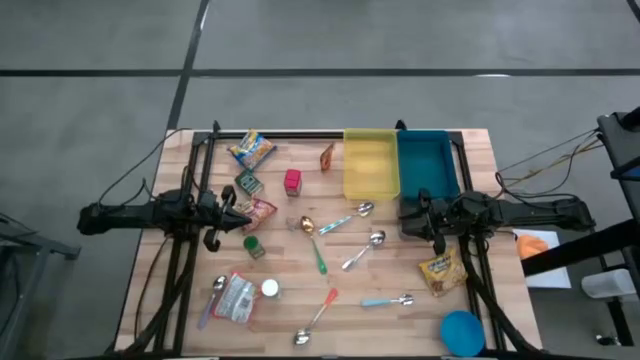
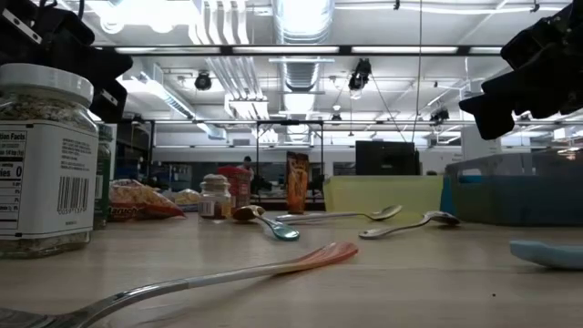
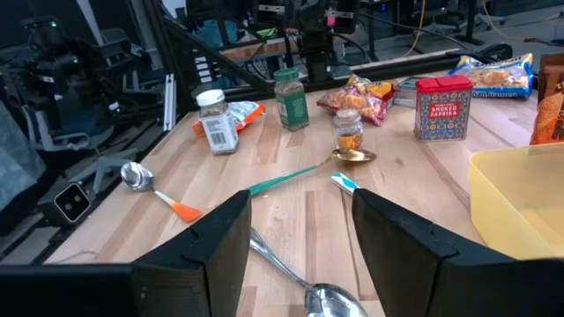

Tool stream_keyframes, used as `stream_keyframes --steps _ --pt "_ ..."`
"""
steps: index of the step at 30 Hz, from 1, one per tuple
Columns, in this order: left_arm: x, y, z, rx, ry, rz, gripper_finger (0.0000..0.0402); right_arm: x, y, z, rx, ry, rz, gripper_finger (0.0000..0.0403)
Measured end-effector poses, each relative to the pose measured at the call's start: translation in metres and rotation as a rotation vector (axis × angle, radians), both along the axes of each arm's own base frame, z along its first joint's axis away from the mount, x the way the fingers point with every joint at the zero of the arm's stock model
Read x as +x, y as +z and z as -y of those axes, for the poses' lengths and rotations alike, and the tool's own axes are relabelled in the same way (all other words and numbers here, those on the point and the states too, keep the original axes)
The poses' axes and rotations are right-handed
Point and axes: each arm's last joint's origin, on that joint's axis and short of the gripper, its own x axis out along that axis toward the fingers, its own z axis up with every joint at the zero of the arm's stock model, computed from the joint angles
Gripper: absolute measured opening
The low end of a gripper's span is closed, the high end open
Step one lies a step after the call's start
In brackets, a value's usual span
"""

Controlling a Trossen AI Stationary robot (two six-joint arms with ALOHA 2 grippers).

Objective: Pick & Place Food Item

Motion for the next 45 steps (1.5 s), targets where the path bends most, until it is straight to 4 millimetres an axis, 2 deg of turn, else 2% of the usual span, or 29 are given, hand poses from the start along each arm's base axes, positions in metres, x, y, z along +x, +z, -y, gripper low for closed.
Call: stream_keyframes --steps 15,20,24,28,34,39,43,45 --pt "0.0 0.0 0.0 0.0 0.0 0.0 0.0001 0.0 0.001 0.001 -0.002 -0.027 0.016 0.0196" --pt "0.0 0.0 0.0 0.0 0.0 0.001 0.0001 0.001 0.009 0.0 0.162 -0.036 0.075 0.0196" --pt "0.0 0.0 0.0 0.0 0.0 0.0 0.0001 0.001 0.02 0.0 0.178 -0.001 0.188 0.0196" --pt "0.0 0.0 0.0 0.0 0.0 0.001 0.0001 -0.001 0.035 0.0 0.146 -0.008 0.294 0.0196" --pt "0.0 0.0 0.0 0.0 0.0 0.0 0.0001 -0.003 0.073 0.001 0.082 -0.051 0.303 0.0196" --pt "0.0 0.0 0.0 0.0 0.0 0.0 0.0001 0.0 0.108 0.003 0.023 -0.127 0.157 0.0196" --pt "0.0 0.0 0.0 0.0 0.0 0.0 0.0001 0.004 0.126 0.008 0.009 -0.28 -0.032 0.0196" --pt "0.0 0.0 0.0 0.0 0.0 0.0 0.0001 0.006 0.135 0.008 0.002 -0.298 -0.113 0.0196"
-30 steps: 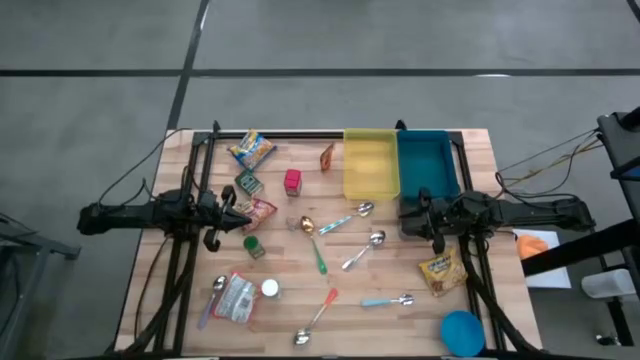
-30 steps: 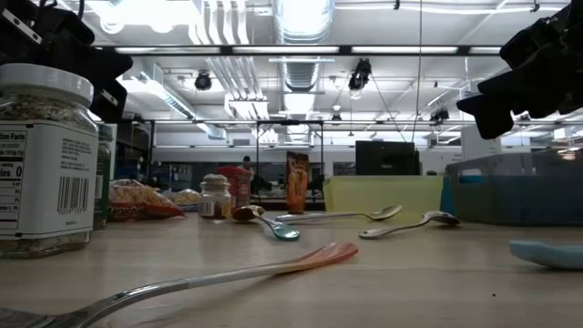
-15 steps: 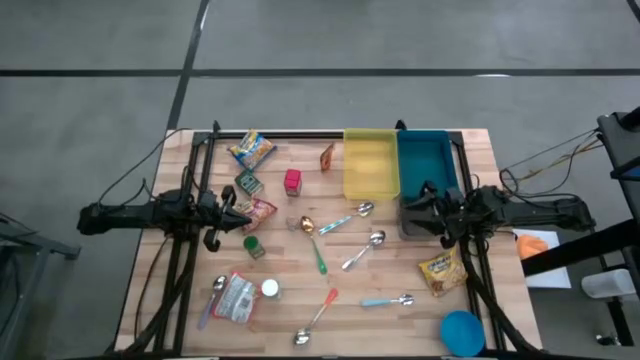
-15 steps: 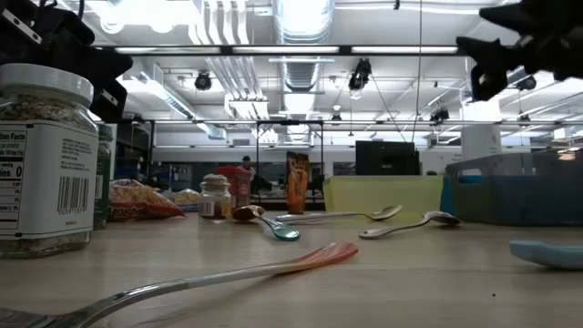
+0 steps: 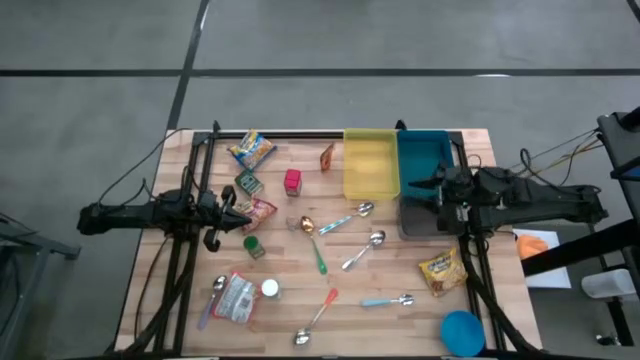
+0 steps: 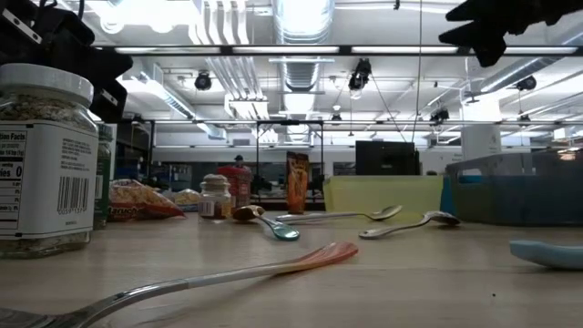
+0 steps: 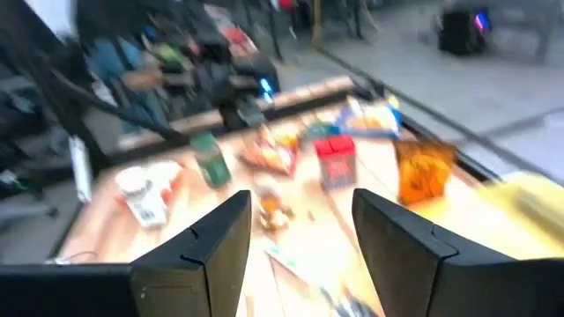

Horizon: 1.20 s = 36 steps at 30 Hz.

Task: Pick & Place Food Item
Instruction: Put the yellow noodle pack into the blue bin

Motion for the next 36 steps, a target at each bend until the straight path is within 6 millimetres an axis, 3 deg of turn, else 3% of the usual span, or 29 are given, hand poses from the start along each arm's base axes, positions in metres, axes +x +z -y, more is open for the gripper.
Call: stream_keyframes --steps 6,13,24,36 --pt "0.0 0.0 0.0 0.0 0.0 0.0 0.0001 0.003 0.02 0.0 -0.004 0.006 -0.266 0.0196" --pt "0.0 0.0 0.0 0.0 0.0 0.0 0.0001 0.009 0.023 -0.003 0.052 -0.003 -0.526 0.0196" --pt "0.0 0.0 0.0 0.0 0.0 0.0 0.0001 0.02 0.034 -0.019 0.153 0.069 -0.685 0.0196" --pt "0.0 0.0 0.0 0.0 0.0 0.001 0.0001 0.034 0.012 -0.066 0.15 0.128 -0.901 0.0196"
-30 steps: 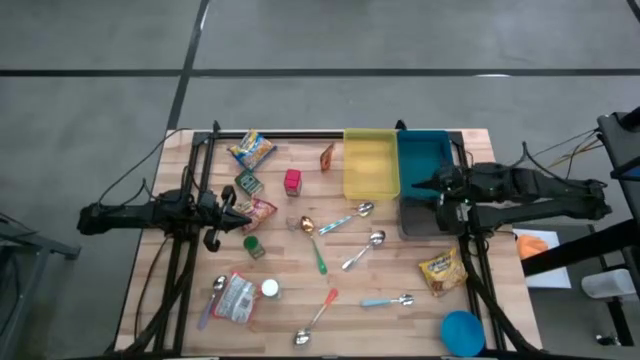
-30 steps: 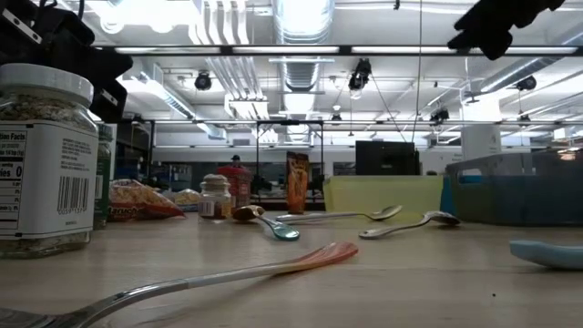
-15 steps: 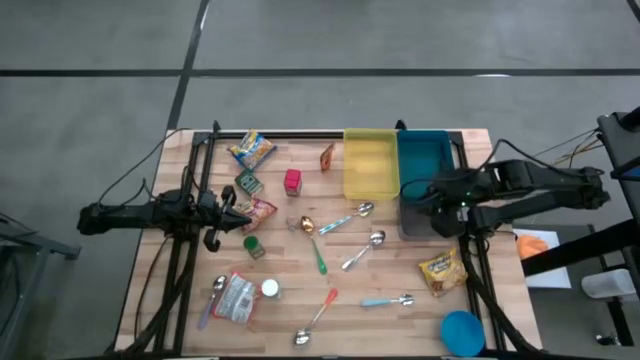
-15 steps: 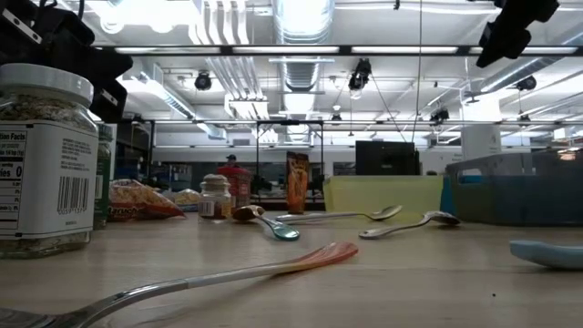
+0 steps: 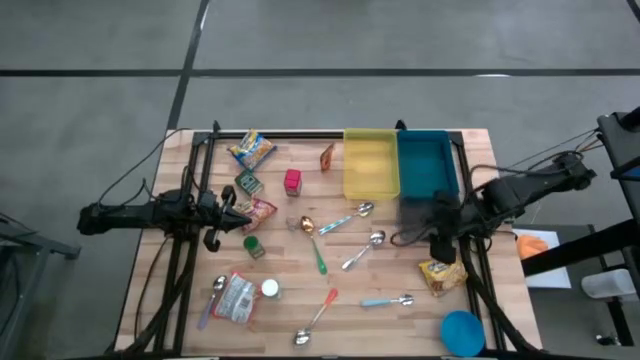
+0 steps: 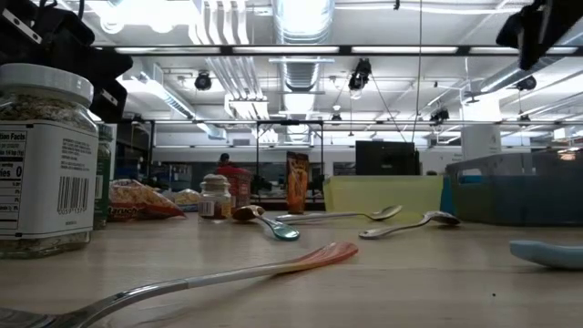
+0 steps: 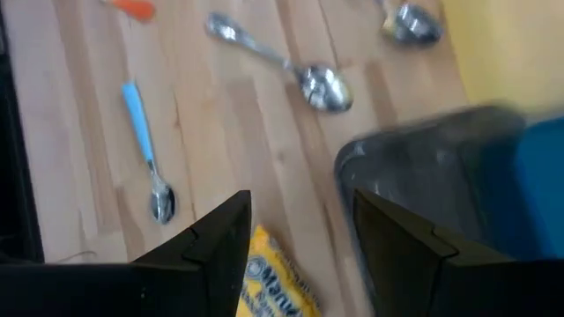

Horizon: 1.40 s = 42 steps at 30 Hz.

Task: Pick & Place Food Item
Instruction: Put the yellow noodle pack into the blue bin

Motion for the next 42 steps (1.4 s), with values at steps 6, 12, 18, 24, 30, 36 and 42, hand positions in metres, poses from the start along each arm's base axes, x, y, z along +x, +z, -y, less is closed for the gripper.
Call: stream_keyframes --steps 6,12,18,24,30,36,42 --pt "0.0 0.0 0.0 0.0 0.0 0.0 0.0001 0.0 -0.021 -0.023 -0.024 -0.041 -0.132 0.0196" --pt "0.0 0.0 0.0 0.0 0.0 0.0 0.0001 0.0 -0.036 -0.044 -0.027 -0.172 -0.225 0.0196" --pt "0.0 0.0 0.0 0.0 0.0 0.0 0.0001 0.002 -0.046 -0.062 0.03 -0.354 -0.263 0.0213" --pt "0.0 0.0 0.0 0.0 0.0 0.0 0.0001 0.003 -0.057 -0.078 0.014 -0.363 -0.289 0.0295" --pt "0.0 0.0 0.0 0.0 0.0 0.0 0.0001 0.012 -0.079 -0.09 -0.044 -0.349 -0.325 0.0357" --pt "0.0 0.0 0.0 0.0 0.0 -0.001 0.0001 0.021 -0.103 -0.099 -0.152 -0.323 -0.392 0.0364" --pt "0.0 0.0 0.0 0.0 0.0 0.0 0.0001 0.027 -0.121 -0.103 -0.258 -0.273 -0.412 0.0364"
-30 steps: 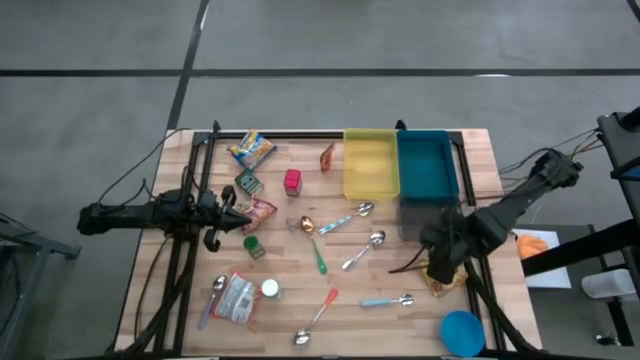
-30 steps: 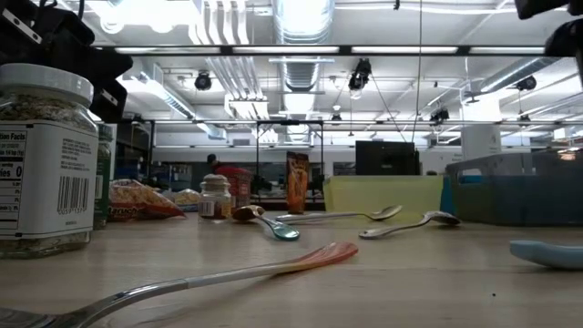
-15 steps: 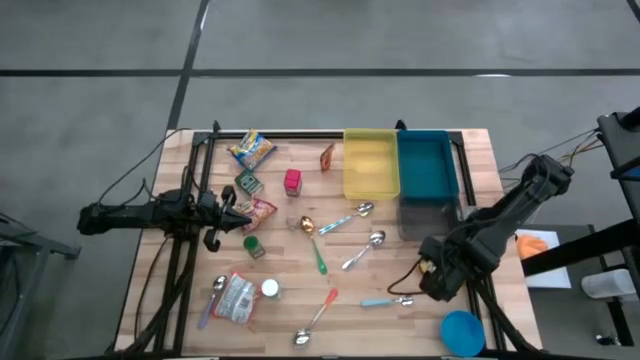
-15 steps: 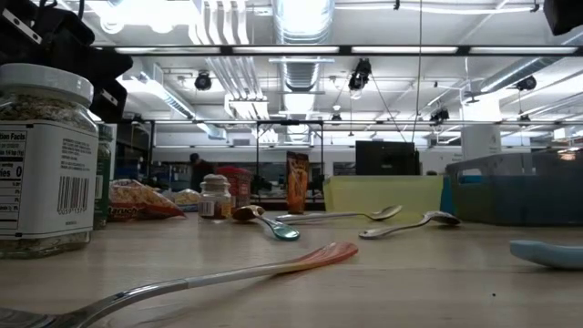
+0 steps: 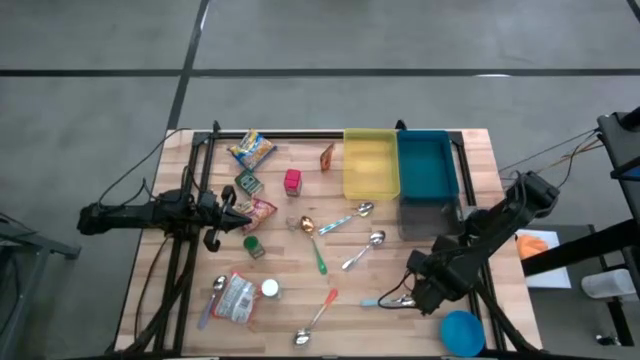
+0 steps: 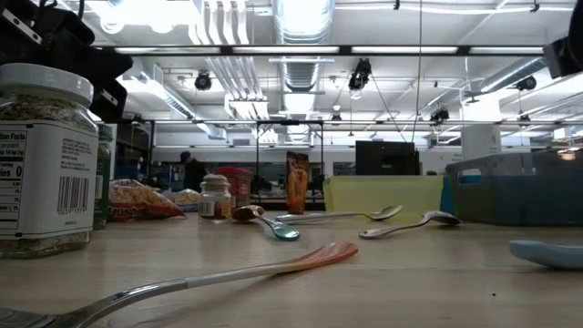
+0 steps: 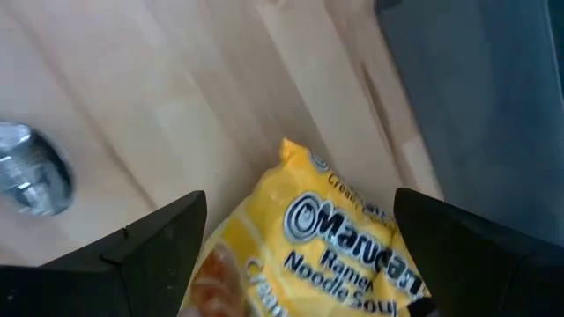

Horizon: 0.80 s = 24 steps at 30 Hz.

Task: Pick & Place Food Item
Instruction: Put the yellow noodle pack into the blue bin

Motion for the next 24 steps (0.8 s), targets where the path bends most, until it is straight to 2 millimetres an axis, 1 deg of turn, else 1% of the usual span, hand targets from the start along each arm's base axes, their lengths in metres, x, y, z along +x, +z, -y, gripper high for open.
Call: stream_keyframes --steps 7,15,20,24 --pt "0.0 0.0 0.0 0.0 0.0 -0.001 0.0001 -0.002 -0.014 0.003 -0.012 0.031 -0.014 0.0364" --pt "0.0 0.0 0.0 0.0 0.0 0.0 0.0001 -0.012 -0.033 0.018 0.039 0.007 0.028 0.0364" --pt "0.0 0.0 0.0 0.0 0.0 0.0 0.0001 -0.02 -0.038 0.023 0.066 -0.045 -0.009 0.0363" --pt "0.0 0.0 0.0 0.0 0.0 -0.001 0.0001 -0.02 -0.036 0.023 0.091 -0.048 0.004 0.0361"
